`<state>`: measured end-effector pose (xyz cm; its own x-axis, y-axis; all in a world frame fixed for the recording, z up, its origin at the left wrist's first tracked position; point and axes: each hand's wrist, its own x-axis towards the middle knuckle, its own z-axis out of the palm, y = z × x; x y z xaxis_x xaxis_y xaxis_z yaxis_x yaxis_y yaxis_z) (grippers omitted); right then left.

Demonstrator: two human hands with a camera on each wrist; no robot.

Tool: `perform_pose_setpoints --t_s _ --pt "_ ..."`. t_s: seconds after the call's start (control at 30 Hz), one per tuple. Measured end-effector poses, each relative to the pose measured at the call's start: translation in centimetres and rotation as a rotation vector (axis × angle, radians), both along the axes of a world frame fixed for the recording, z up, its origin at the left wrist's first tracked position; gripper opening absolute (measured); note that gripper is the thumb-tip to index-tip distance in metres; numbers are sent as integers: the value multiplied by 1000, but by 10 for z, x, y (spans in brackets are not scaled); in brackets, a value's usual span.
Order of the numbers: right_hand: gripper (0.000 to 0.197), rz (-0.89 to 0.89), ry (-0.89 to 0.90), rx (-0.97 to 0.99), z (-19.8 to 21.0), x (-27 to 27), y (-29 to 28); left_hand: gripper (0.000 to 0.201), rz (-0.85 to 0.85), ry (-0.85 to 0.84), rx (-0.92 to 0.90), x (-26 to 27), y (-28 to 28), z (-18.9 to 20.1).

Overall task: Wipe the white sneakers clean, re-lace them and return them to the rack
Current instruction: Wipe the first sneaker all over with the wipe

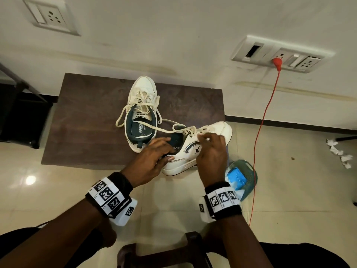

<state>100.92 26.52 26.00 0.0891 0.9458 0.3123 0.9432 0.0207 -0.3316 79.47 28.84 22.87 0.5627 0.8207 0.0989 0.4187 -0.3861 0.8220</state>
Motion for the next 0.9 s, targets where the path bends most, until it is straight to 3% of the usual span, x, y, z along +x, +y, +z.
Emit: perform_pose_setpoints --t_s 0.13,0.23,0.33,0.5,0.67,0.77,0.9 --pt "38 -107 68 12 -4 -7 -4 31 -3 -5 13 0 -1 -3" --pt "43 23 180 26 -5 -35 -21 29 5 -5 -9 -2 3 -3" --pt "41 115 69 17 -6 -22 -20 29 6 -3 -18 -3 3 -3" --pt "42 -22 -48 44 -10 29 5 23 -12 -15 7 -1 3 -4" --pt "46 -137 101 -38 -2 -20 -12 24 -9 -9 7 -1 4 -2" --pt "55 -10 184 -27 -6 -36 -30 22 17 -11 -15 -3 5 1" --pt "47 147 -17 40 -11 -12 -25 21 27 -14 -20 -4 6 1"
